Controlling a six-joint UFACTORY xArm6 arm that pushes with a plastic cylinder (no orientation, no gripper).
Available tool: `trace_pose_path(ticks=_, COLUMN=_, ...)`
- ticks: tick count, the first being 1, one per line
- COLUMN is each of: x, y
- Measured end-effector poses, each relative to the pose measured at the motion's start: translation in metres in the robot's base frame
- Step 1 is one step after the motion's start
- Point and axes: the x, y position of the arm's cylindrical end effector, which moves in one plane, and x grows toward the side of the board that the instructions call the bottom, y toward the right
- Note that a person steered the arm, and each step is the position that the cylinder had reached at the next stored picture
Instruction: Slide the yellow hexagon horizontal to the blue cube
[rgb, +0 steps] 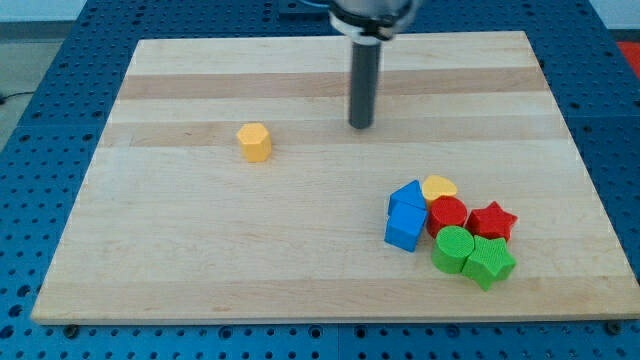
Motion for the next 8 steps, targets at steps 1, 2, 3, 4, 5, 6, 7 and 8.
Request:
trace_pose_path(ticks=1, x=-0.014, y=-0.059)
trace_pose_path(ticks=2, x=0.008, y=-0.095)
trace_pose_path(ticks=3, x=0.034, y=-0.128)
trace_pose_path(ticks=4, x=0.049, y=-0.137)
trace_pose_path(ticks=5, x=0.078, y=-0.137)
trace_pose_path(ticks=6, x=0.103, y=-0.137)
trace_pose_path(ticks=7, x=0.122, y=-0.155)
trace_pose_path(ticks=8, x=0.139, y=-0.14)
